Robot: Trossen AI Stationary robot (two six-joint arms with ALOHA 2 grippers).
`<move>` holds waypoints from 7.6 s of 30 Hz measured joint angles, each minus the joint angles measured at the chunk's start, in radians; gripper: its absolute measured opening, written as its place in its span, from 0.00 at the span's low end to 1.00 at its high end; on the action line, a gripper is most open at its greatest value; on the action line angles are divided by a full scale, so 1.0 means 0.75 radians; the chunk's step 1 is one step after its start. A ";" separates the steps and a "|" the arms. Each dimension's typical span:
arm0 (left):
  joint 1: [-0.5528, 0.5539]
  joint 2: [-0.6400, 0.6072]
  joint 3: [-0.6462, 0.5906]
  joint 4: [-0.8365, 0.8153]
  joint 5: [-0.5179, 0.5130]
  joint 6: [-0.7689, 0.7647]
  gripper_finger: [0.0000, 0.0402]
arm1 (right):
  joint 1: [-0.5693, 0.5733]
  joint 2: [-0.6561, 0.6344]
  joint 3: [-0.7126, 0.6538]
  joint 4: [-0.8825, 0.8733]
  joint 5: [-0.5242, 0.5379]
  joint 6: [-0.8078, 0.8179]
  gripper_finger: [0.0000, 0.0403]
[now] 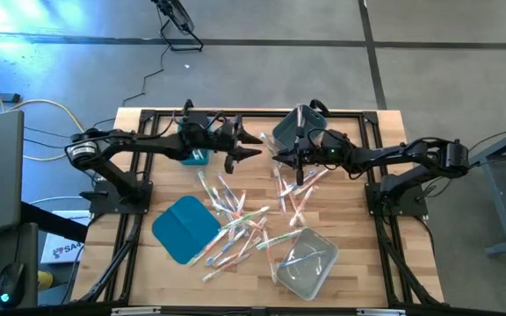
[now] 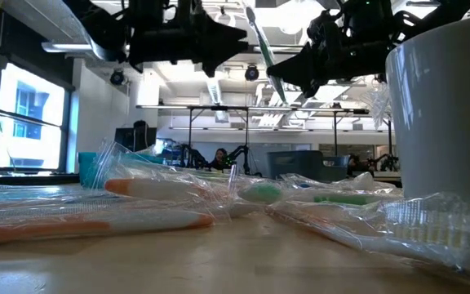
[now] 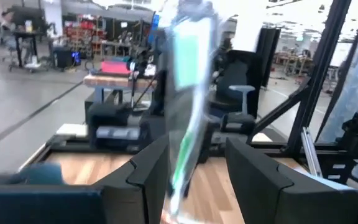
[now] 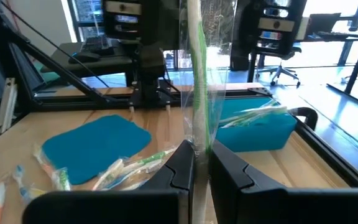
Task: Pick & Place Toothbrushes
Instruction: Put the green toothbrush into the blue bin, then put the orange toothbrush into the dark gray bin
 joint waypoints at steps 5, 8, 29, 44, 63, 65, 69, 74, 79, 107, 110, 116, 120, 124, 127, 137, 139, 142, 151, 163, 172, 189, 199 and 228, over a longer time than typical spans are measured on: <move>-0.043 0.043 0.067 0.000 -0.049 0.040 0.38 | 0.000 0.000 0.000 -0.004 -0.001 0.000 0.05; -0.048 0.060 0.091 -0.009 -0.086 0.040 0.38 | 0.000 -0.001 0.000 -0.005 -0.001 0.000 0.05; -0.047 0.081 0.123 -0.017 -0.098 0.036 0.24 | 0.001 -0.001 0.001 -0.009 -0.001 -0.001 0.05; -0.047 0.080 0.123 -0.021 -0.093 0.035 0.05 | 0.000 -0.001 0.001 -0.011 0.003 -0.013 0.05; -0.047 0.080 0.122 -0.044 -0.095 0.035 0.05 | 0.000 -0.001 0.001 -0.031 0.034 -0.030 0.20; -0.045 0.080 0.122 -0.050 -0.094 0.035 0.05 | 0.003 -0.001 0.001 -0.032 0.034 -0.029 0.26; -0.045 0.080 0.122 -0.079 -0.084 0.035 0.05 | 0.022 -0.001 0.001 -0.042 0.036 -0.028 0.38; -0.046 0.080 0.120 -0.108 -0.083 0.035 0.05 | 0.041 -0.046 0.002 -0.106 0.033 -0.025 0.50; -0.040 0.061 0.120 -0.139 -0.082 0.035 0.05 | 0.041 -0.168 0.002 -0.287 0.037 -0.025 0.55; 0.517 -0.563 0.122 -1.331 -0.157 -0.110 0.05 | 0.041 -0.401 0.002 -0.660 0.175 -0.025 0.56; 0.556 -0.563 0.122 -1.452 -0.247 -0.116 0.05 | 0.041 -0.401 0.001 -0.669 0.183 -0.025 0.56; 0.621 -0.563 0.122 -1.636 -0.462 -0.147 0.05 | 0.041 -0.401 0.001 -0.670 0.184 -0.025 0.56; 0.651 -0.558 0.122 -1.707 -0.574 -0.205 0.05 | 0.041 -0.401 0.001 -0.670 0.184 -0.025 0.56; 0.653 -0.528 0.122 -1.735 -0.587 -0.251 0.05 | 0.041 -0.401 0.001 -0.670 0.184 -0.025 0.56; 0.652 -0.490 0.122 -1.737 -0.583 -0.279 0.05 | 0.041 -0.401 0.001 -0.670 0.184 -0.025 0.56; 0.652 -0.310 0.122 -1.747 -0.566 -0.353 0.05 | 0.041 -0.401 0.001 -0.670 0.185 -0.025 0.56; 0.652 -0.284 0.122 -1.744 -0.549 -0.365 0.05 | 0.041 -0.401 0.001 -0.670 0.194 -0.025 0.56; 0.652 -0.249 0.122 -1.746 -0.544 -0.376 0.05 | 0.041 -0.401 0.001 -0.670 0.236 -0.025 0.56; 0.652 -0.225 0.122 -1.710 -0.547 -0.376 0.05 | 0.041 -0.401 0.001 -0.688 0.243 -0.025 0.56; 0.652 -0.225 0.122 -1.714 -0.626 -0.375 0.21 | 0.041 -0.401 0.001 -0.722 0.242 -0.025 0.56; 0.653 -0.225 0.122 -1.709 -0.650 -0.352 0.37 | 0.041 -0.401 0.001 -0.721 0.242 -0.025 0.56; 0.652 -0.226 0.122 -1.544 -0.589 -0.235 0.39 | 0.041 -0.401 0.001 -0.720 0.242 -0.025 0.56; 0.569 -0.246 0.121 -1.524 -0.640 -0.188 0.25 | 0.041 -0.401 0.001 -0.719 0.243 -0.031 0.56; 0.391 -0.773 -0.248 -1.229 -0.641 -0.059 0.00 | 0.041 -0.401 0.001 -0.719 0.243 -0.035 0.56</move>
